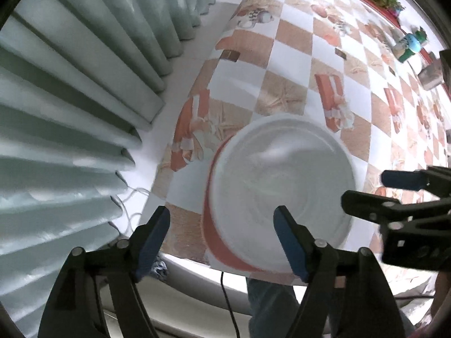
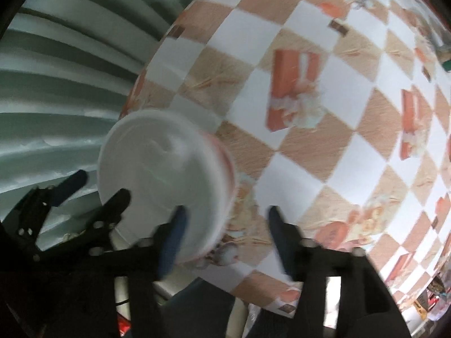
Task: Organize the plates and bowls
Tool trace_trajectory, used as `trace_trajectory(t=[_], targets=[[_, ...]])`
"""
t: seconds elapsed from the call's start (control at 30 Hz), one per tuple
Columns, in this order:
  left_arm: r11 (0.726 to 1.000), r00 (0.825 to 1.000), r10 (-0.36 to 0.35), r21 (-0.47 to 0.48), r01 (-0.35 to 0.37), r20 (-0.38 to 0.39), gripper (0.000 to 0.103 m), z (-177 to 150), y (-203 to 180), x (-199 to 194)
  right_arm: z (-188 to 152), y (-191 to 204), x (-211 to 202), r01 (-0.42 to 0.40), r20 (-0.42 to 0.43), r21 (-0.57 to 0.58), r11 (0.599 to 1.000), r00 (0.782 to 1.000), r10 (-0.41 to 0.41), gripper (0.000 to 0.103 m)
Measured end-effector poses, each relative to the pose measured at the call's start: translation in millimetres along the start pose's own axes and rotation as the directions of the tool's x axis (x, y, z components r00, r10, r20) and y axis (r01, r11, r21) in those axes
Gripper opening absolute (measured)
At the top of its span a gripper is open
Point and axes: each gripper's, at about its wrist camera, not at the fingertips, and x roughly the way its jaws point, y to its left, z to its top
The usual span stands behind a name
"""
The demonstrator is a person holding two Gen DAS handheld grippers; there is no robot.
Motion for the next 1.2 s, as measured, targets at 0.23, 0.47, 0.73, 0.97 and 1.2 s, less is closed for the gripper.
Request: trace_trajectory(t=[0.23,0.47,0.73,0.97,1.2], targets=[[0.999,1.0,0.023,0.041,-0.023,-0.017,0.08,-3.3,-8.2,-7.6,-15.3,-12.5,-23.0,-0.022,0.042,0.023,0.999,0.999,0.021,0.101],[0.99,0.998,0.054,0.13,-0.053,-0.009,0.103,-13.4,-24.5,-17.3,-17.3,-11.6,-43.2,-0.044,0.11,0.014,0.999,0.993,0.042,0.103],[0.986,0.999,0.045,0.164,-0.041,-0.02,0.103,-8.4,-32.8,-22.4,-15.8,-10.2,-41.6,-0.055,0.105,0.009,0.998,0.993,0.054,0.103],[0.981,0.997,0.078,0.18,-0.075,-0.011,0.103,-6.9,-37.7,-24.1,-16.9,-11.4,-38.2,-0.043,0.103,0.009,0.999,0.994,0.042,0.103],[0.982,0.997,0.079,0.172,-0.074,-0.023,0.103,-7.2,-37.2,-23.2,-15.9,-7.7,-36.3,-0.04,0.093,-0.013,0.999,0.995,0.041,0.103]])
